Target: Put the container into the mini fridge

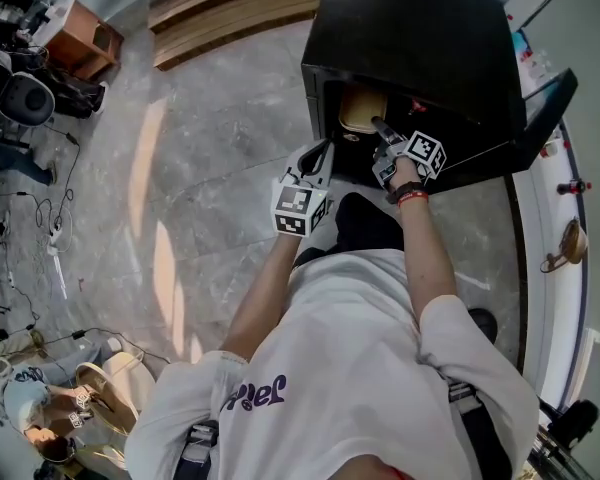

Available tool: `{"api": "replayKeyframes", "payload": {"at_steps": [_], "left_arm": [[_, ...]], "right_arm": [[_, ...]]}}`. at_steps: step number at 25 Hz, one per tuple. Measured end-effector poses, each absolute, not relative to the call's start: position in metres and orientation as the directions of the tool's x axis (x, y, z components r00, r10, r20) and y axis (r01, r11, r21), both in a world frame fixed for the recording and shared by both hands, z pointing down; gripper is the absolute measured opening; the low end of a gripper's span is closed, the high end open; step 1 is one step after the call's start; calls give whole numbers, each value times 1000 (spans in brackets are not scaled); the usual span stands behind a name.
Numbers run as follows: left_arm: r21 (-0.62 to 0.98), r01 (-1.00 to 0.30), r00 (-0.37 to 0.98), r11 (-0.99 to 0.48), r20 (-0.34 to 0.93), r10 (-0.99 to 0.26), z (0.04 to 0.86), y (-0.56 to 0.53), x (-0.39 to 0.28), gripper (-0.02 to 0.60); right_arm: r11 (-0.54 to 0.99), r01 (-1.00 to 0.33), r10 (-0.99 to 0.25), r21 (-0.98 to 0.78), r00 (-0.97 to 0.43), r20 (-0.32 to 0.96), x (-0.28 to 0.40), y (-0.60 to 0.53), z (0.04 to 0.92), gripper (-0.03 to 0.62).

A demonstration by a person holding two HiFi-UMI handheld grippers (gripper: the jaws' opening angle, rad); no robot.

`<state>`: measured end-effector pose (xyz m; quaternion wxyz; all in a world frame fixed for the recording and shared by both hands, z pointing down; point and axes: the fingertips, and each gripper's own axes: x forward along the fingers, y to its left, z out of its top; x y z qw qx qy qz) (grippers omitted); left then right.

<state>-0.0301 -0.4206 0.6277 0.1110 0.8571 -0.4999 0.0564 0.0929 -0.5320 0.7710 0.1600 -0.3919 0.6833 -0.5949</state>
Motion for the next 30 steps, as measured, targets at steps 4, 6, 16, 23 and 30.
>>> {"api": "replayKeyframes", "payload": {"at_steps": [4,6,16,23,30], "left_arm": [[134,-869,495,-476,205,-845,636,-426,-31,20],[133,-868,495,-478,200,-845,639,-429,-31,20],[127,-866,499,-483,162,-851,642,-439,-28,20],[131,-823,568,-553,148,-810,647,-436,-16,20],[130,-826,564,-549,159,-810,654,-437,-14,20]], "right_arm": [[-18,-350,-732,-937,-633,250,94,-539,778,219],[-18,-351,-738,-936,-626,249,96,-542,781,219],[-37,-363,-755,-931,-600,264,100,-560,789,219],[-54,-389,-756,-920,-586,292,99,-570,799,221],[-56,-422,-766,-905,-563,310,104,-579,800,221]]}}
